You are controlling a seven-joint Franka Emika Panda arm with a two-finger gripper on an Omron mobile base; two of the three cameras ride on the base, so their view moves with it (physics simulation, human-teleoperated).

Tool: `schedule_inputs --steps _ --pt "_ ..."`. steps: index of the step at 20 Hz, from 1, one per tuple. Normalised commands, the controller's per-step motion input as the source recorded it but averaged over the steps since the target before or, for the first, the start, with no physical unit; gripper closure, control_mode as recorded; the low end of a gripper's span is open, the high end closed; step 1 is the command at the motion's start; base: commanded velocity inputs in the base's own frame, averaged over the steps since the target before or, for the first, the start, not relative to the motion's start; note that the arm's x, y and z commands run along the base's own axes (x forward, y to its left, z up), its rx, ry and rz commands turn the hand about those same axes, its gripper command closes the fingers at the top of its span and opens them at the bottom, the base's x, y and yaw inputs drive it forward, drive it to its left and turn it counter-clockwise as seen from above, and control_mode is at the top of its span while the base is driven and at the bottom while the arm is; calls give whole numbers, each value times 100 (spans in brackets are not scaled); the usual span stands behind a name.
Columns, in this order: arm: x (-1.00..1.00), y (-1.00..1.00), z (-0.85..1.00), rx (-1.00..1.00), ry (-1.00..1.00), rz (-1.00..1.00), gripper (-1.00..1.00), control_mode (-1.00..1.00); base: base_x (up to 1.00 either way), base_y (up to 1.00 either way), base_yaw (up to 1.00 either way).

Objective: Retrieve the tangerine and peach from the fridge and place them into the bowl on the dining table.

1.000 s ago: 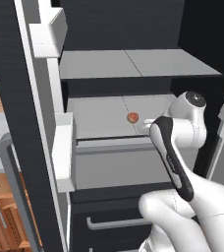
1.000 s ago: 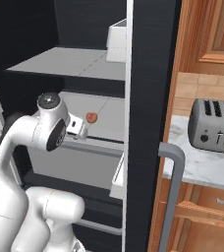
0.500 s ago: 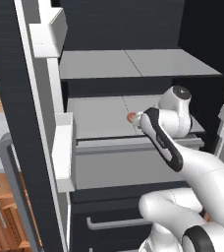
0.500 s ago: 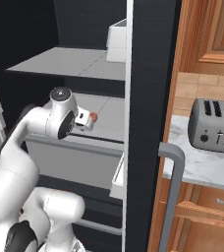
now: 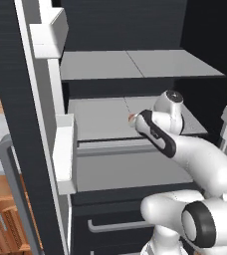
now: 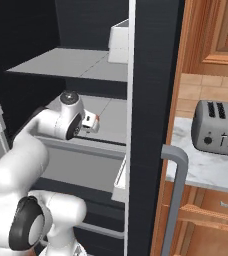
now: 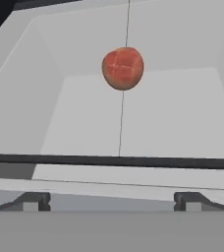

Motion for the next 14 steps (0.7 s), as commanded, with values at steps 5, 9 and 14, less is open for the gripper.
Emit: schedule_inputs --steps 5,9,14 --pt "45 0 -14 0 0 -1 -100 -100 0 0 0" --pt "44 0 -6 0 0 -2 -100 -100 0 0 0" --pt "41 0 -5 0 0 -3 -100 -100 0 0 0"
